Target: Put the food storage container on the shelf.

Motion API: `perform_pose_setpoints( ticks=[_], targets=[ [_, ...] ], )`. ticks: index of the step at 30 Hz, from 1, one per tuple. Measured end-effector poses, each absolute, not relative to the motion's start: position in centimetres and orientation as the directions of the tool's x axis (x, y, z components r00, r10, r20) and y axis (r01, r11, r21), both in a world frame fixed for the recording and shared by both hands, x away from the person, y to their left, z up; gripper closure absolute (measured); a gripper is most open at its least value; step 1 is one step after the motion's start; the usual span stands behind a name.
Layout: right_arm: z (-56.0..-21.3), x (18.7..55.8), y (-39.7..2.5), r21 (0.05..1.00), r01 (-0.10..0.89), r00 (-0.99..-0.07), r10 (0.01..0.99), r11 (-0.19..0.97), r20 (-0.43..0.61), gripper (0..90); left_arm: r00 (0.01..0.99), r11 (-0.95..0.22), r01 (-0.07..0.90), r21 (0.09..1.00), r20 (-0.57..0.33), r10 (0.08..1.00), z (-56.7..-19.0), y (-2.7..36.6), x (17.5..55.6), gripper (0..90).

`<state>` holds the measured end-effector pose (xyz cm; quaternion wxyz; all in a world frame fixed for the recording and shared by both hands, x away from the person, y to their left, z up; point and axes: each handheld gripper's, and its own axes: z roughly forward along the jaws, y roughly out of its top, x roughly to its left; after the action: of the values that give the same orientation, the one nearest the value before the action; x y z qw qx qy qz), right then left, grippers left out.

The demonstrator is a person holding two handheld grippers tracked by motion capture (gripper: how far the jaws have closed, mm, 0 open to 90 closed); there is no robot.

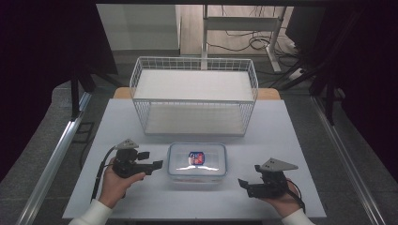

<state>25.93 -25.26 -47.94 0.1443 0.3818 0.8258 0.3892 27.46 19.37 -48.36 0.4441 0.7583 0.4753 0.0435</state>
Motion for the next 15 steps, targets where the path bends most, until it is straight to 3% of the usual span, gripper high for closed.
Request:
perform_pose_setpoints(
  ticks=[7, 15],
  targets=[
    [-47.6, 25.9, -24.7, 0.757, 0.544, -0.671, 0.73, 0.362, 0.133, 16.3, 0.54, -0.127, 0.701, 0.701, -0.407, 0.737, -48.5, 19.2, 27.8, 23.6],
    [-47.8, 26.1, -24.2, 0.753, 0.548, -0.681, 0.717, 0.365, 0.148, 16.3, 0.516, -0.076, 0.748, 0.66, -0.506, 0.691, -49.3, 18.6, 29.7, 20.5]
  ],
)
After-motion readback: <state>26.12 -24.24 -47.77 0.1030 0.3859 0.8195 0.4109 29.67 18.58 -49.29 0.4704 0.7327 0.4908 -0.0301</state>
